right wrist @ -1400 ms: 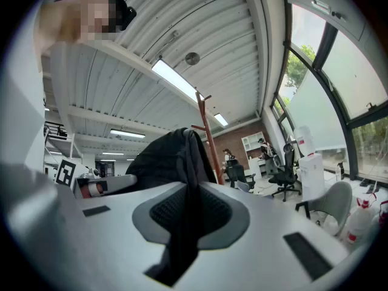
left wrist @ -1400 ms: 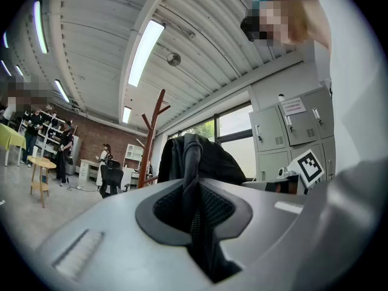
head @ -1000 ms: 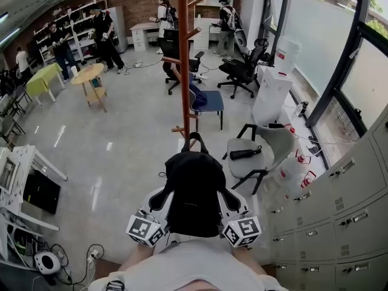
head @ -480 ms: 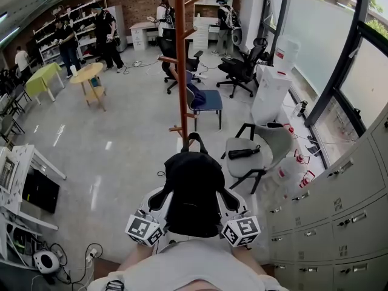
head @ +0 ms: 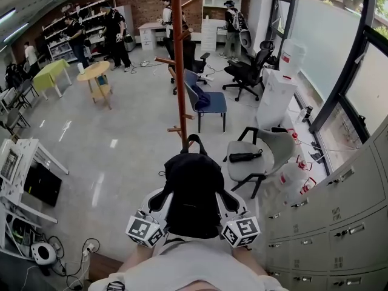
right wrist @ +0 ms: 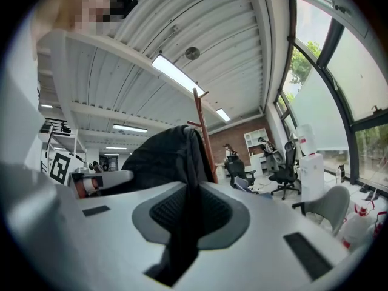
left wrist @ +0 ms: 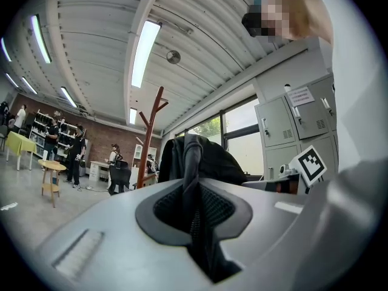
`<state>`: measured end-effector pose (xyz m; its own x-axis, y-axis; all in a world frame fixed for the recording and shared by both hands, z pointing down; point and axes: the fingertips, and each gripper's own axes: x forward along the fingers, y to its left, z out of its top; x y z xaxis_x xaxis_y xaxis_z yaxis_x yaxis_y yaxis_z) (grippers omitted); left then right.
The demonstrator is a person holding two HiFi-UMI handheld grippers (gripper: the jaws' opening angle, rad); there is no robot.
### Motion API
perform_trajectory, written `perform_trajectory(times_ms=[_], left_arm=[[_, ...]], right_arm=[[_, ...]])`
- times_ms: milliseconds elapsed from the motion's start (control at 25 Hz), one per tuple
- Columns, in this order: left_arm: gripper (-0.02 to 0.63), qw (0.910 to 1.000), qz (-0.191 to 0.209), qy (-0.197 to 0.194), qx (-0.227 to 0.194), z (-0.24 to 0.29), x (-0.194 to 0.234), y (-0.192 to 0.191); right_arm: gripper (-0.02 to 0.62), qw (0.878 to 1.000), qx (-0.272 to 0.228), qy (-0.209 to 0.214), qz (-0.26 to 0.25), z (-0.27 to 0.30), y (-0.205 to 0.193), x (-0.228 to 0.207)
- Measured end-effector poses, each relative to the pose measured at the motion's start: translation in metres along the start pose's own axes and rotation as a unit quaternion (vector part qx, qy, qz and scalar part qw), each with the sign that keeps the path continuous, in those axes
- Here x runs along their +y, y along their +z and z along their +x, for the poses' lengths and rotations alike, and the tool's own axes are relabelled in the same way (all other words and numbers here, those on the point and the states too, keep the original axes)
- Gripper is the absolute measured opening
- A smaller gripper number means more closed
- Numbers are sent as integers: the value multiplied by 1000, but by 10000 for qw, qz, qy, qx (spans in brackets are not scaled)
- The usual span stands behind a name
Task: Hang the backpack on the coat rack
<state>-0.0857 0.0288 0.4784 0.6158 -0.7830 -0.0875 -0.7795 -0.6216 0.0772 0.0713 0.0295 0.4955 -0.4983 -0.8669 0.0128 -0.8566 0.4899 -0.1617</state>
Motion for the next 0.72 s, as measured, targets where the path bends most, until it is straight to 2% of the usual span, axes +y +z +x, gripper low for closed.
perform_trajectory(times_ms=[320, 480, 720], left_arm=[[48, 9999, 55, 71, 63, 14, 2, -5], [48, 9999, 78, 58, 117, 31, 19, -8], [48, 9998, 54, -165, 130, 70, 65, -13]], right_arm=[[52, 9999, -5, 75, 101, 13, -4, -17], [52, 9999, 19, 50, 153, 33, -7, -26], [53, 9998, -1, -154, 138, 83, -8, -43]])
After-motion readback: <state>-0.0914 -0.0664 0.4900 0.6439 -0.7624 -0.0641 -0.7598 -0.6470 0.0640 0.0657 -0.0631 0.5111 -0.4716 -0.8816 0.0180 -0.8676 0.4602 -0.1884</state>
